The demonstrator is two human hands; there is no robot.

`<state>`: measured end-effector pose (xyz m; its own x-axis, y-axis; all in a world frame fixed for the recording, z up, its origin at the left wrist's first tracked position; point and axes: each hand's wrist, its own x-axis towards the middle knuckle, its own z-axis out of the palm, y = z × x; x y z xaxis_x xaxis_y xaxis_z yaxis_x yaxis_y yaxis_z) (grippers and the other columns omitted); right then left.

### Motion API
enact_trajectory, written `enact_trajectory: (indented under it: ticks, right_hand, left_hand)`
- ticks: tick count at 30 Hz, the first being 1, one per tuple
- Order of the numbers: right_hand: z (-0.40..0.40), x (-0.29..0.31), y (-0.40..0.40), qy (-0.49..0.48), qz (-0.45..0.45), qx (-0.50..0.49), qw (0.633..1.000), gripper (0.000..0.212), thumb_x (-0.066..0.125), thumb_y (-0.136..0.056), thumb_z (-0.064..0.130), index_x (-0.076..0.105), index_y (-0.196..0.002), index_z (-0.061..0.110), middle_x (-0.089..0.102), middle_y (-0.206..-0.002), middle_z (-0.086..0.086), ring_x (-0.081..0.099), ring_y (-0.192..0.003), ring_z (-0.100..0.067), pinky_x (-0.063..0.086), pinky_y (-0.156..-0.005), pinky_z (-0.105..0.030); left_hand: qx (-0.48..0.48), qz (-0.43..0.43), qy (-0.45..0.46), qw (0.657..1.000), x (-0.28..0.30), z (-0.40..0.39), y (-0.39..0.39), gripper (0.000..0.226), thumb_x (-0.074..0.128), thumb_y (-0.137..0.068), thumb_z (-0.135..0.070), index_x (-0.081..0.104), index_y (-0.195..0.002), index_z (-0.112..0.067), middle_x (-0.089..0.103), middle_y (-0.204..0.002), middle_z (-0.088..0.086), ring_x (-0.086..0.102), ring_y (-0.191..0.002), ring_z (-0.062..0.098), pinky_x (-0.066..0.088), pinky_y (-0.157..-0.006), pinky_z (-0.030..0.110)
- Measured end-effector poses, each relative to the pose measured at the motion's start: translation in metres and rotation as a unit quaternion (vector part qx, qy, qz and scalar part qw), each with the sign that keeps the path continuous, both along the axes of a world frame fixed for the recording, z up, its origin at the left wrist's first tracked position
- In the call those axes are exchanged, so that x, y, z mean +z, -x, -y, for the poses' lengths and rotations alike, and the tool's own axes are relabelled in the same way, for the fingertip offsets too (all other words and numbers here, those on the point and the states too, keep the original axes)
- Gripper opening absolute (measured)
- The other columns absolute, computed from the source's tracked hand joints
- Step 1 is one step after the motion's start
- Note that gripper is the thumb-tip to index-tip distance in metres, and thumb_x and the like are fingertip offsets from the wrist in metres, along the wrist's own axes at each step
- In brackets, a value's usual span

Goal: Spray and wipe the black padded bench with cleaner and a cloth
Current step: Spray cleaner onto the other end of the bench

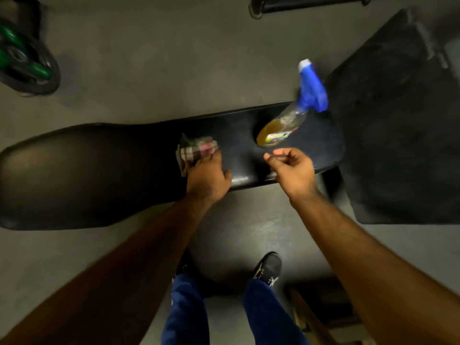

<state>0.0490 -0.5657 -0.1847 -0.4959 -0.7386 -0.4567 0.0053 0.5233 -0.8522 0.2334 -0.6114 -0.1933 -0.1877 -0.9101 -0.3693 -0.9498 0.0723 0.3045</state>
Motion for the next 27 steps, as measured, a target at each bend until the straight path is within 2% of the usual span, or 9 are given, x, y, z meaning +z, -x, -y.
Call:
enact_trajectory:
  ticks: [3, 5, 7, 9, 13, 15, 18, 22, 27]
  right_hand:
    - [0.006, 0.024, 0.028, 0.042, -0.043, -0.01, 0.998, 0.041, 0.089, -0.073, 0.028, 0.059, -0.102, 0.028, 0.063, -0.085, 0.016, 0.061, -0.075, 0.009, 0.049, -0.083, -0.019]
    - [0.018, 0.038, 0.04, 0.061, -0.075, 0.006, 0.995, 0.061, 0.09, -0.068, 0.037, 0.056, -0.117, 0.028, 0.064, -0.102, 0.019, 0.06, -0.092, 0.015, 0.045, -0.089, -0.013]
    - [0.036, 0.047, 0.049, 0.069, -0.096, 0.025, 0.993, 0.087, 0.087, -0.061, 0.054, 0.053, -0.134, 0.022, 0.065, -0.124, 0.01, 0.061, -0.113, 0.0, 0.046, -0.101, -0.02]
    - [0.053, 0.051, 0.053, 0.077, -0.101, 0.043, 0.991, 0.096, 0.083, -0.059, 0.06, 0.049, -0.14, 0.021, 0.063, -0.131, 0.008, 0.061, -0.119, -0.007, 0.047, -0.106, -0.029]
    - [0.078, 0.046, 0.056, 0.129, -0.111, 0.085, 0.982, 0.057, 0.086, -0.072, 0.037, 0.063, -0.121, 0.02, 0.065, -0.102, 0.016, 0.062, -0.095, -0.002, 0.05, -0.094, -0.027]
    - [0.086, 0.043, 0.059, 0.139, -0.111, 0.104, 0.978, 0.044, 0.084, -0.077, 0.032, 0.066, -0.115, 0.019, 0.067, -0.098, 0.012, 0.064, -0.093, -0.005, 0.05, -0.092, -0.027]
    - [0.099, 0.042, 0.059, 0.151, -0.167, 0.153, 0.962, 0.044, 0.076, -0.083, 0.04, 0.063, -0.123, 0.027, 0.071, -0.114, 0.006, 0.066, -0.111, -0.01, 0.05, -0.101, -0.031]
    - [0.12, 0.039, 0.047, 0.186, -0.177, 0.168, 0.952, 0.022, 0.068, -0.082, 0.026, 0.067, -0.104, 0.026, 0.072, -0.096, 0.007, 0.071, -0.092, -0.016, 0.055, -0.09, -0.047]
    - [0.14, 0.044, 0.025, 0.141, -0.203, 0.216, 0.945, 0.022, 0.063, -0.072, 0.021, 0.069, -0.092, 0.028, 0.068, -0.073, 0.004, 0.062, -0.063, -0.01, 0.054, -0.071, -0.03]
  left_hand:
    - [0.006, 0.004, -0.025, 1.0, 0.012, 0.011, 0.025, 0.059, 0.056, -0.092, -0.037, 0.04, -0.144, -0.016, 0.042, -0.148, 0.014, 0.035, -0.138, 0.032, 0.035, -0.11, 0.041]
    - [0.012, -0.006, -0.024, 1.0, 0.021, 0.021, 0.041, 0.057, 0.057, -0.091, -0.037, 0.043, -0.143, -0.016, 0.045, -0.146, 0.014, 0.035, -0.138, 0.032, 0.032, -0.112, 0.039]
    - [0.02, -0.025, -0.024, 0.999, 0.026, 0.034, 0.054, 0.057, 0.057, -0.09, -0.037, 0.044, -0.142, -0.017, 0.048, -0.144, 0.013, 0.041, -0.133, 0.034, 0.034, -0.111, 0.04]
    - [0.029, -0.038, -0.02, 0.999, 0.026, 0.046, 0.063, 0.057, 0.058, -0.09, -0.037, 0.045, -0.142, -0.017, 0.048, -0.143, 0.012, 0.045, -0.13, 0.033, 0.038, -0.109, 0.04]
    - [0.03, -0.05, -0.016, 0.998, 0.012, 0.066, 0.072, 0.058, 0.057, -0.092, -0.036, 0.042, -0.144, -0.017, 0.045, -0.146, 0.01, 0.044, -0.132, 0.03, 0.038, -0.106, 0.038]
    - [0.024, -0.047, -0.015, 0.998, 0.001, 0.075, 0.073, 0.058, 0.056, -0.093, -0.037, 0.041, -0.145, -0.017, 0.044, -0.148, 0.008, 0.043, -0.134, 0.028, 0.037, -0.106, 0.038]
    - [0.018, -0.047, -0.017, 0.999, -0.017, 0.088, 0.069, 0.058, 0.056, -0.092, -0.036, 0.041, -0.144, -0.015, 0.045, -0.147, 0.008, 0.043, -0.133, 0.028, 0.038, -0.106, 0.038]
    - [-0.009, -0.016, -0.01, 1.0, -0.05, 0.098, 0.052, 0.062, 0.055, -0.09, -0.039, 0.041, -0.144, -0.012, 0.044, -0.148, 0.012, 0.04, -0.136, 0.029, 0.035, -0.11, 0.038]
    - [-0.049, 0.023, 0.018, 0.998, -0.079, 0.097, 0.039, 0.06, 0.041, -0.091, -0.038, 0.042, -0.143, -0.008, 0.037, -0.153, 0.016, 0.029, -0.144, 0.03, 0.021, -0.117, 0.042]
